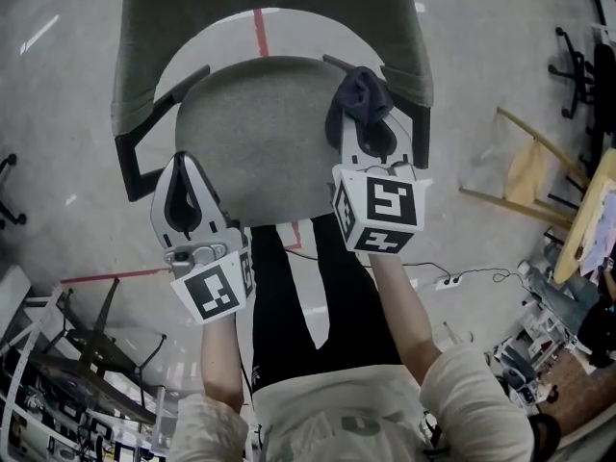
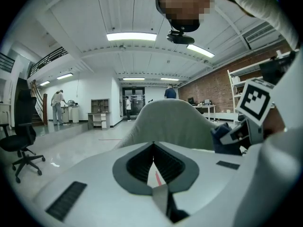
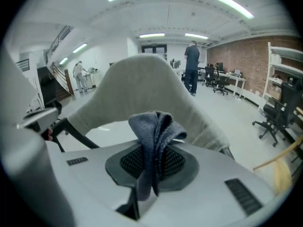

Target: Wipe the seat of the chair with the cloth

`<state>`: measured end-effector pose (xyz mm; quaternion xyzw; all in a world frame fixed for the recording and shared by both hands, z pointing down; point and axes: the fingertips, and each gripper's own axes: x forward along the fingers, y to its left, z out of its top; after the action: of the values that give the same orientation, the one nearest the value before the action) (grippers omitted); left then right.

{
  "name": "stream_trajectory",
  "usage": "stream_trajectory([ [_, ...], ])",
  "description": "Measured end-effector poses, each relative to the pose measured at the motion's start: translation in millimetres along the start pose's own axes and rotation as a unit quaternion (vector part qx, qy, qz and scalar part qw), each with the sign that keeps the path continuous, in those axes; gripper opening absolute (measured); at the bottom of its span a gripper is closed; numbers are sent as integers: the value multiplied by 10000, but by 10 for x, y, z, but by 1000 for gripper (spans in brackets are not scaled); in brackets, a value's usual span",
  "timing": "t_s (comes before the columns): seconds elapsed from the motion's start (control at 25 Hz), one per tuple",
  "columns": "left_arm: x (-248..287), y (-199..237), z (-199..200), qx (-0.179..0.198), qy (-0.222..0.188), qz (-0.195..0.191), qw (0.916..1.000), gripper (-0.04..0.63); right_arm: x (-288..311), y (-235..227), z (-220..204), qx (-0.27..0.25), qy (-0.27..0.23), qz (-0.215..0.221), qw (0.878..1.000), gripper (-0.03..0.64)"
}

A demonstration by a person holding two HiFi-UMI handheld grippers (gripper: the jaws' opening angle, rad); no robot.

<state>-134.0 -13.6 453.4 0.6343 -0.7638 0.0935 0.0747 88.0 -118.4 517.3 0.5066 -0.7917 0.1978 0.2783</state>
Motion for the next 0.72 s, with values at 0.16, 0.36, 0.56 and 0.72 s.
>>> stream_trajectory([
  [0.16,-38,104,21,20,-19,101,9999,15,-201,351,564,-189,-720,362,9966,57],
  [0.36,-129,319,68,116,-218,383,9990,15,-422,1097,967,-308,-1262,1384,9818,57],
  [0.56,-399,601,63,71,-422,771,9961,15,-564,1962,868,-52,-1098,2495,9621,57],
  [0.72,-615,898,-83,40,-147,1225,9923,15,-622,2518,639,108,-701,3221,9440,57],
])
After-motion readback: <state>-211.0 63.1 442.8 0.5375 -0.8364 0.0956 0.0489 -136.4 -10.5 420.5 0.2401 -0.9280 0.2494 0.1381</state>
